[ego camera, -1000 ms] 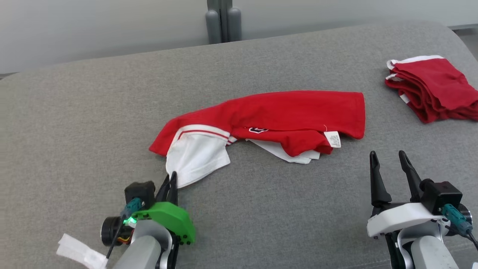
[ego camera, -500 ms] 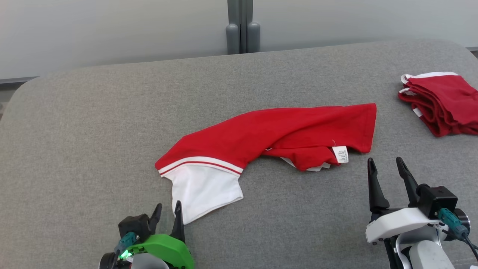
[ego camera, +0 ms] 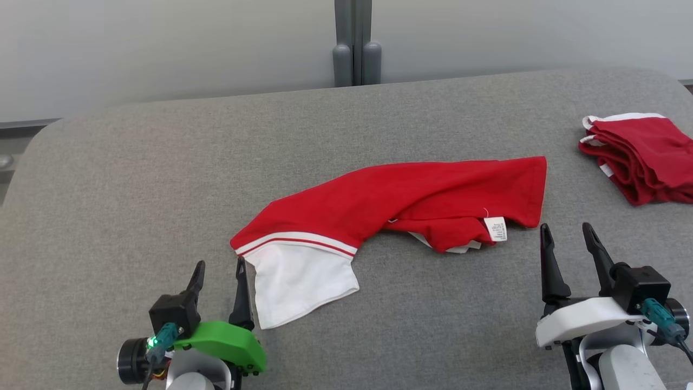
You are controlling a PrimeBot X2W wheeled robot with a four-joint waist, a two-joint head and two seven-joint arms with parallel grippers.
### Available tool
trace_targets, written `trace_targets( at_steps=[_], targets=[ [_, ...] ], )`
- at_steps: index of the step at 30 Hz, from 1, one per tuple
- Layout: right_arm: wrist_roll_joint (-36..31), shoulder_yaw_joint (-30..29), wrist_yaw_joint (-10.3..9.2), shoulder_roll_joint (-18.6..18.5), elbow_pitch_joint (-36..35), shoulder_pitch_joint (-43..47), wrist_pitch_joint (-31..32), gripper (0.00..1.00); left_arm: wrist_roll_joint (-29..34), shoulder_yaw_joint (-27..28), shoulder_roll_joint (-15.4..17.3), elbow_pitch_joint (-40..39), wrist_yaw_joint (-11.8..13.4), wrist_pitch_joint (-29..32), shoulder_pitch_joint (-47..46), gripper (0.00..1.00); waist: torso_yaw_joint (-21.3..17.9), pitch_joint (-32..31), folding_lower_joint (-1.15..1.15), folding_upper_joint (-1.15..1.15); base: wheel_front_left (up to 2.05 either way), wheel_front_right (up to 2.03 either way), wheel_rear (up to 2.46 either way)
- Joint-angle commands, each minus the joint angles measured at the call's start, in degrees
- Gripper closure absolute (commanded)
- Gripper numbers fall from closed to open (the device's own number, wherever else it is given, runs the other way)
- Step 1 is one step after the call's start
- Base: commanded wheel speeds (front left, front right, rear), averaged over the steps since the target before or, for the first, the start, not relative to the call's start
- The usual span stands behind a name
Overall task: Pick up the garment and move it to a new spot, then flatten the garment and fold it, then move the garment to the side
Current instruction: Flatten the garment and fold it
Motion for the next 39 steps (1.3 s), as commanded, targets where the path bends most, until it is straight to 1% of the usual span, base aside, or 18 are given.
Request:
trace_targets(
  at_steps=[1,8,13,21,31,34,39],
  targets=[
    [-0.3,0.0,-0.1,-0.2,0.0,-0.3,-0.2,0.0,1.3,0.1,-0.1,-0.6,-0.4,-0.2,1.5,0.0,0.3,-1.0,0.0,0.0,0.0,0.0,0.0],
    [-1.0,0.9,-0.1,-0.2,0.5,-0.2,-0.2,0.0,3.7,0.9,-3.0,-2.2,-2.0,-0.2,3.0,0.0,0.8,-3.9,0.0,0.0,0.0,0.0,0.0],
    [-0.2,2.2,-0.1,-0.2,0.9,-0.8,-0.2,0.0,4.8,2.3,-4.2,-2.4,-2.7,-0.2,3.6,0.0,1.0,-4.8,0.0,0.0,0.0,0.0,0.0],
    [0.7,4.1,-0.1,-0.2,1.6,-0.8,-0.2,0.0,6.2,5.2,-5.1,-2.7,-3.4,-0.2,4.5,0.0,1.3,-5.3,0.0,0.0,0.0,0.0,0.0],
    [1.0,4.6,-0.1,-0.2,2.0,-0.9,-0.2,0.0,6.8,5.8,-6.0,-1.3,-4.5,-0.2,5.2,0.0,1.4,-5.0,0.0,0.0,0.0,0.0,0.0],
    [1.1,4.4,-0.1,-0.2,2.3,-0.8,-0.2,0.0,6.1,4.7,-6.2,1.3,-5.1,2.0,5.2,0.0,1.1,-4.5,0.0,0.0,0.0,0.0,0.0],
    [1.4,3.7,-0.1,-0.1,3.1,-0.9,-0.2,0.0,3.7,2.5,-6.6,6.3,-6.1,9.1,5.6,0.0,0.1,-3.5,0.0,0.0,0.0,0.0,0.0]
  ],
)
